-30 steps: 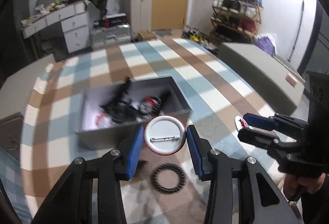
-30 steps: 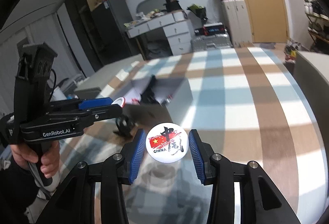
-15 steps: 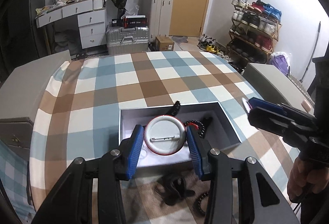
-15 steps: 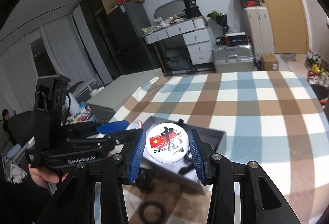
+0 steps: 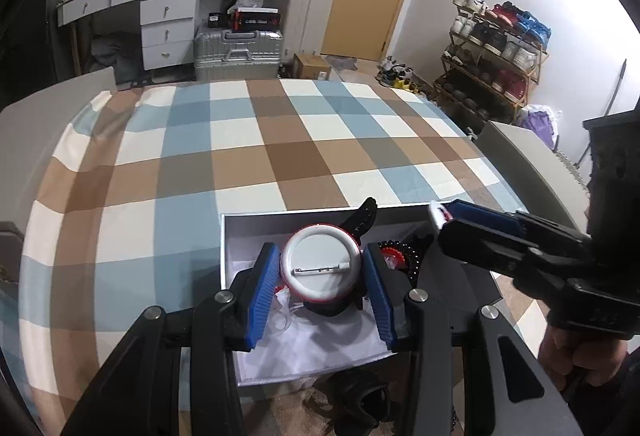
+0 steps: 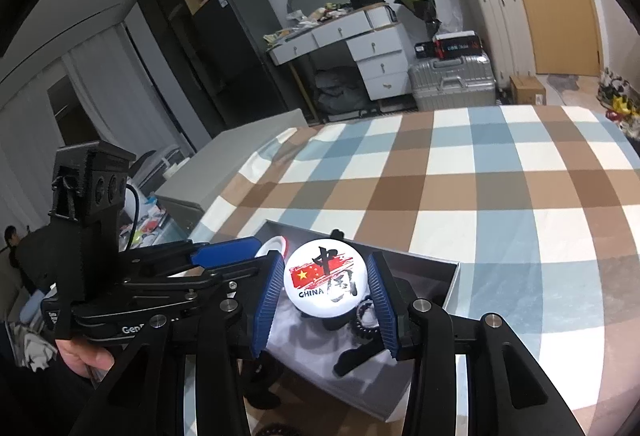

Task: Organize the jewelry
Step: 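Carry both badges over into the grey box, then open both tools to drop the badges into the box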

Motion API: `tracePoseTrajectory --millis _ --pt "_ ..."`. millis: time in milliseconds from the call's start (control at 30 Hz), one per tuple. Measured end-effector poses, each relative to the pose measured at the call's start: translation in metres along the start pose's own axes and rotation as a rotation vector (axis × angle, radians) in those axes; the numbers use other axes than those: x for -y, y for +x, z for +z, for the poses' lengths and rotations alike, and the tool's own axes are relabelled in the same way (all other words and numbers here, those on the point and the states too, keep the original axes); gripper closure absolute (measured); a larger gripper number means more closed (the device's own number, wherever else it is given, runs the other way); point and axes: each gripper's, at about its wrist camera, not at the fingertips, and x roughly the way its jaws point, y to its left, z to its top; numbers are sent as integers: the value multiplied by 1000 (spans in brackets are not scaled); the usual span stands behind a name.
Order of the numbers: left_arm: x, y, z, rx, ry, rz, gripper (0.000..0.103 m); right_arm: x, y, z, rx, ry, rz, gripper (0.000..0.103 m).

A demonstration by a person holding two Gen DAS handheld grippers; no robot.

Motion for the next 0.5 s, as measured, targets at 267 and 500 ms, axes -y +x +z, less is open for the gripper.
tracePoseTrajectory --millis 267,500 --pt "-4 5 4 -21 -1 -57 43 4 -5 -1 35 28 24 42" --pt "-7 -17 3 36 -16 -39 37 -3 -32 -1 101 24 6 27"
